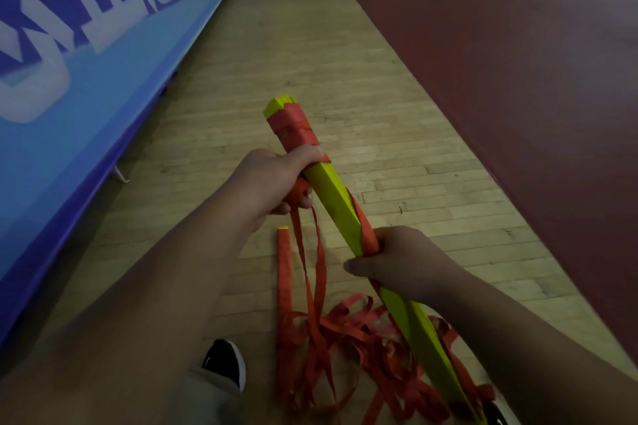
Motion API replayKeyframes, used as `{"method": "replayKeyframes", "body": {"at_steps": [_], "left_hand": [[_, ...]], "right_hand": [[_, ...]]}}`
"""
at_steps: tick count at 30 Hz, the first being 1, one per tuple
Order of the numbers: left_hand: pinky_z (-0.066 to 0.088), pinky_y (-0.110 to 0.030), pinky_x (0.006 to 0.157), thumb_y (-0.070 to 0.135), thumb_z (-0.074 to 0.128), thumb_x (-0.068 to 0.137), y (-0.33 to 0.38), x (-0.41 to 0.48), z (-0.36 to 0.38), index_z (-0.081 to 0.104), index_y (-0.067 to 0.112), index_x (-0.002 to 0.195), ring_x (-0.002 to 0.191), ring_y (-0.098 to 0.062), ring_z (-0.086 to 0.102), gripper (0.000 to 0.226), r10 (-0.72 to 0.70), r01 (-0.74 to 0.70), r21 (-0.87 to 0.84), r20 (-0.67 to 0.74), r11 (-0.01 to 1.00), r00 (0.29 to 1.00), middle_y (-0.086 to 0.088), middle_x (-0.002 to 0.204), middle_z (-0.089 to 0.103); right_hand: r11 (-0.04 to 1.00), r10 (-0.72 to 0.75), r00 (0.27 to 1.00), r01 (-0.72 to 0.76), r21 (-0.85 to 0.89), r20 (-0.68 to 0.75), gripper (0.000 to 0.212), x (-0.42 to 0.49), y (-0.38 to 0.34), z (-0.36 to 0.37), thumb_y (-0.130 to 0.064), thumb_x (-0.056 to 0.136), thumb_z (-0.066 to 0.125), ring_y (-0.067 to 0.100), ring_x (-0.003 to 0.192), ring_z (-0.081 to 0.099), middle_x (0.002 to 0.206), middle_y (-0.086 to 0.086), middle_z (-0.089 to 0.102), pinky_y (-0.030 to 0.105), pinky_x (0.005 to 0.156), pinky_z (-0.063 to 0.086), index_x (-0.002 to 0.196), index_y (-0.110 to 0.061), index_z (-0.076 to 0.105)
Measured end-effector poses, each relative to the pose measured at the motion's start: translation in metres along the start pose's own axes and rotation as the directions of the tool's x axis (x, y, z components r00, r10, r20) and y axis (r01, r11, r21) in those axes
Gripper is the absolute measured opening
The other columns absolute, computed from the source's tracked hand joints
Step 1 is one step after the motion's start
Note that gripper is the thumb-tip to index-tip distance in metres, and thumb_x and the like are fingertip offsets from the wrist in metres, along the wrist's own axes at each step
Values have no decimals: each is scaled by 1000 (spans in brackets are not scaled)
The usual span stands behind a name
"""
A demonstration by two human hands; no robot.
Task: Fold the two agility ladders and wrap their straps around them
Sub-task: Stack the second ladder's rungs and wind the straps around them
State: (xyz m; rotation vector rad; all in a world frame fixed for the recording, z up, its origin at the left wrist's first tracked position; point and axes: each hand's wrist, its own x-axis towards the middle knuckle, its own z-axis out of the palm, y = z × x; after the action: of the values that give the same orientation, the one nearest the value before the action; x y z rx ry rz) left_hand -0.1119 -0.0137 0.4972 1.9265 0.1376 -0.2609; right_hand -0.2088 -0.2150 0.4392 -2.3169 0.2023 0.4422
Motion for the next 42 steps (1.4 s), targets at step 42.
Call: {"method": "replayKeyframes", "body": {"at_steps": [42], "left_hand": [[57, -30, 59, 35, 87, 93, -19, 21, -28, 77, 9, 109, 78, -20, 83, 32, 37, -36, -12, 78, 999, 996, -4, 87, 83]], "right_hand": [[995, -78, 980, 64, -77, -184, 51, 1, 5, 0, -65, 81, 88, 13, 86, 70, 98, -10, 69, 49, 82, 66, 114, -36, 61]]}}
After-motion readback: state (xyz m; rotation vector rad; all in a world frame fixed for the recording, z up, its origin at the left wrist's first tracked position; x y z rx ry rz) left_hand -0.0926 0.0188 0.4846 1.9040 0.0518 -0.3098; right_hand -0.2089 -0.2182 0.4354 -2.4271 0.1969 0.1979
